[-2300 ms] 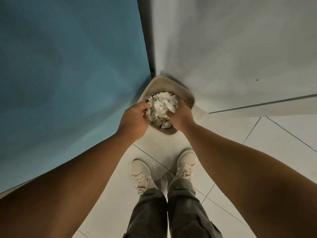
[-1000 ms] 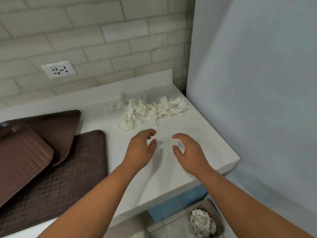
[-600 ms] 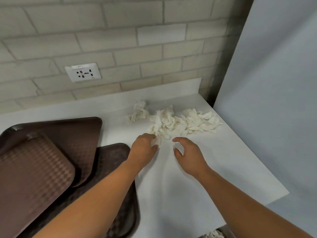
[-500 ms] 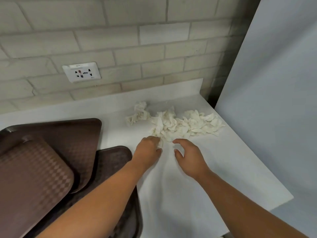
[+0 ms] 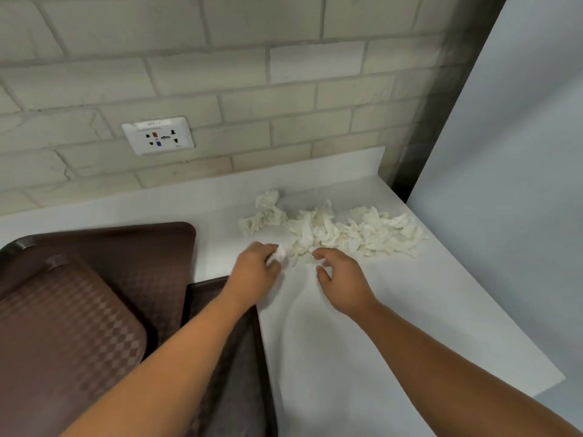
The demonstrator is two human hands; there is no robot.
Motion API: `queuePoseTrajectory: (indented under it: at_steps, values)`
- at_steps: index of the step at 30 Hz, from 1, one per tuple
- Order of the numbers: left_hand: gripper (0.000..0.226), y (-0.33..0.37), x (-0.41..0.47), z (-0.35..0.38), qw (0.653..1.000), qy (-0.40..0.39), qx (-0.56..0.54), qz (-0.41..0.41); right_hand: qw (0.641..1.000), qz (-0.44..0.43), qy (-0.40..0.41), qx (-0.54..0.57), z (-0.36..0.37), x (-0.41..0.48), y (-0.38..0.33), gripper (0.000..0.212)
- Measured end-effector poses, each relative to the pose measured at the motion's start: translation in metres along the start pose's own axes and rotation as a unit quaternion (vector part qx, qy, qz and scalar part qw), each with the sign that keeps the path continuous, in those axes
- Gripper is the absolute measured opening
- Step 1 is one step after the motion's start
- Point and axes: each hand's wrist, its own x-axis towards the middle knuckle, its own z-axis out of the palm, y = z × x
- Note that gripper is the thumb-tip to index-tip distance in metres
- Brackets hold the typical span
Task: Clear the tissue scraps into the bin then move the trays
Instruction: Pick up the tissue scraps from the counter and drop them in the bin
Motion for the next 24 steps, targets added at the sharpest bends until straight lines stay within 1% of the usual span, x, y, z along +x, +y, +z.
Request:
queuePoseTrajectory:
  at_steps: [2, 4, 6, 8, 10, 13, 14, 15, 17, 18, 20, 21, 23, 24]
  values:
    - [0.018, -0.003, 0.003, -0.023, 0.996, 0.05, -0.025, -0.073, 0.998, -0.023, -0.043, -0.034, 0.011, 0.009, -0.01, 0.035]
    - [0.016, -0.008, 0.004, -0.041, 0.988, 0.072, -0.055, -0.123, 0.99, -0.062, -0.085, -0.092, 0.023, 0.018, -0.018, 0.038]
    - [0.021, -0.014, 0.001, -0.053, 0.985, 0.08, -0.068, -0.135, 0.974, -0.103, -0.115, -0.163, 0.035, 0.027, -0.025, 0.042]
    - [0.023, -0.021, -0.004, -0.06, 0.984, 0.074, -0.076, -0.14, 0.954, -0.126, -0.127, -0.241, 0.047, 0.036, -0.027, 0.045]
    - [0.024, -0.029, -0.01, -0.063, 0.981, 0.064, -0.106, -0.147, 0.933, -0.13, -0.126, -0.312, 0.056, 0.042, -0.027, 0.039]
    - [0.021, -0.034, -0.017, -0.067, 0.97, 0.042, -0.167, -0.174, 0.913, -0.112, -0.145, -0.364, 0.064, 0.046, -0.024, 0.025]
    - [0.023, -0.034, -0.019, -0.067, 0.969, 0.035, -0.17, -0.177, 0.911, -0.112, -0.15, -0.367, 0.065, 0.047, -0.023, 0.023]
    - [0.03, -0.032, -0.021, -0.067, 0.969, 0.029, -0.17, -0.176, 0.916, -0.112, -0.148, -0.357, 0.065, 0.047, -0.022, 0.02]
    - [0.05, -0.026, -0.023, -0.067, 0.971, 0.024, -0.174, -0.161, 0.943, -0.101, -0.122, -0.291, 0.062, 0.046, -0.026, 0.017]
    - [0.054, -0.022, -0.023, -0.066, 0.972, 0.026, -0.177, -0.149, 0.96, -0.092, -0.1, -0.244, 0.057, 0.045, -0.031, 0.018]
    - [0.053, -0.011, -0.022, -0.065, 0.975, 0.039, -0.175, -0.13, 0.984, -0.075, -0.062, -0.152, 0.039, 0.043, -0.047, 0.016]
    - [0.051, -0.005, -0.021, -0.065, 0.976, 0.048, -0.171, -0.127, 0.99, -0.071, -0.046, -0.116, 0.027, 0.042, -0.056, 0.018]
    - [0.047, 0.005, -0.018, -0.061, 0.976, 0.055, -0.17, -0.125, 0.993, -0.078, -0.025, -0.079, 0.0, 0.041, -0.072, 0.021]
    - [0.046, 0.01, -0.017, -0.059, 0.976, 0.054, -0.17, -0.122, 0.992, -0.087, -0.021, -0.084, -0.014, 0.04, -0.078, 0.023]
